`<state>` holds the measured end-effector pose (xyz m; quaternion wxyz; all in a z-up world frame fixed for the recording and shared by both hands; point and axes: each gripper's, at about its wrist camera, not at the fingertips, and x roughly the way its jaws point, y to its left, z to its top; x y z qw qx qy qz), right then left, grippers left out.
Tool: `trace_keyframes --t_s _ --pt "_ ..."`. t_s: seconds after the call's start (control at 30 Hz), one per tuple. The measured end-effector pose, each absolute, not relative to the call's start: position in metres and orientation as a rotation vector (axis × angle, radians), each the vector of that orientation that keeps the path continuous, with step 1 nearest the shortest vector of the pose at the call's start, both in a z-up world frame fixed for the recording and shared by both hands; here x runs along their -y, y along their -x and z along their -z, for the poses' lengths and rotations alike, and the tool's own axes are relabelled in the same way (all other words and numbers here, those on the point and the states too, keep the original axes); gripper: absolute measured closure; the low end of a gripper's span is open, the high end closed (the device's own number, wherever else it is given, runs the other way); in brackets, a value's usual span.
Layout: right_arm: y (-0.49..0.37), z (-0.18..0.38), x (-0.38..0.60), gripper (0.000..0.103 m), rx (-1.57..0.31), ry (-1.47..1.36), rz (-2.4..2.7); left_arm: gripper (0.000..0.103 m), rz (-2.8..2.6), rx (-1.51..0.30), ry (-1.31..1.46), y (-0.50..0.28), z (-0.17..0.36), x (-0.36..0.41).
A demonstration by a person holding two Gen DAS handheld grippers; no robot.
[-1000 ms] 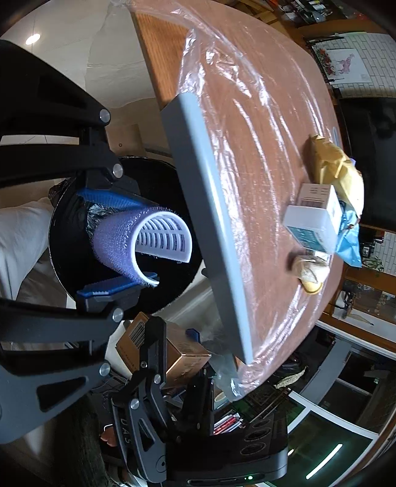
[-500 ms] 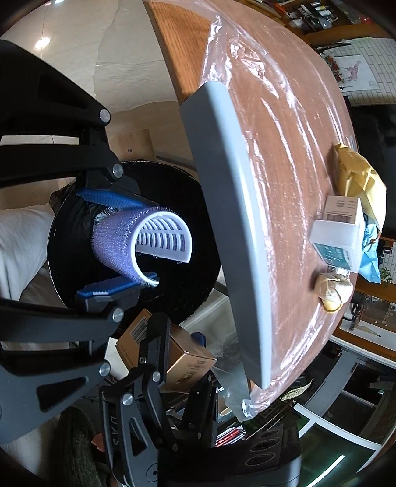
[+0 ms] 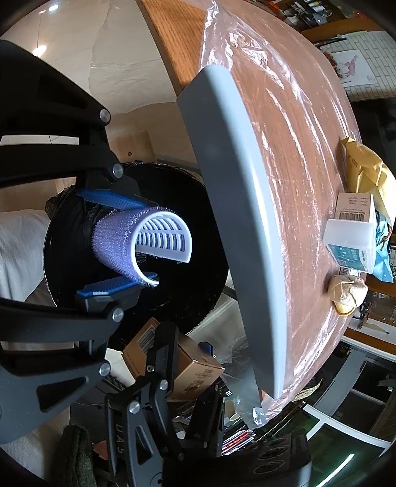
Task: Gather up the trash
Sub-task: 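Carry the hair roller and cardboard box over the black trash bin with both tools, then open both tools to drop the roller and box into the bin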
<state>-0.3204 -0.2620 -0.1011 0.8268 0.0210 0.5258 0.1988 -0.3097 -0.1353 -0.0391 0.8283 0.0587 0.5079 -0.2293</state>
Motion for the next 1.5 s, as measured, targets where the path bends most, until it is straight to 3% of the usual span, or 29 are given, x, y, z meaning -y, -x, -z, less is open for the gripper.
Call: trace_keyframes --t_s 1.1,1.17,1.23,1.5 --pt "0.304 0.143 0.246 0.045 -1.202 -0.014 -0.385 0.060 0.476 -1.168 -0.229 0.304 0.088 0.151" --pt "0.302 0.143 0.248 0.042 -1.208 -0.029 -0.379 0.053 0.476 -1.160 -0.227 0.303 0.088 0.151" --pt "0.301 0.144 0.252 0.032 -1.211 -0.044 -0.373 0.034 0.452 -1.148 -0.232 0.302 0.087 0.149" --pt "0.301 0.146 0.261 0.027 -1.225 -0.085 -0.387 0.029 0.443 -1.149 -0.232 0.303 0.087 0.149"
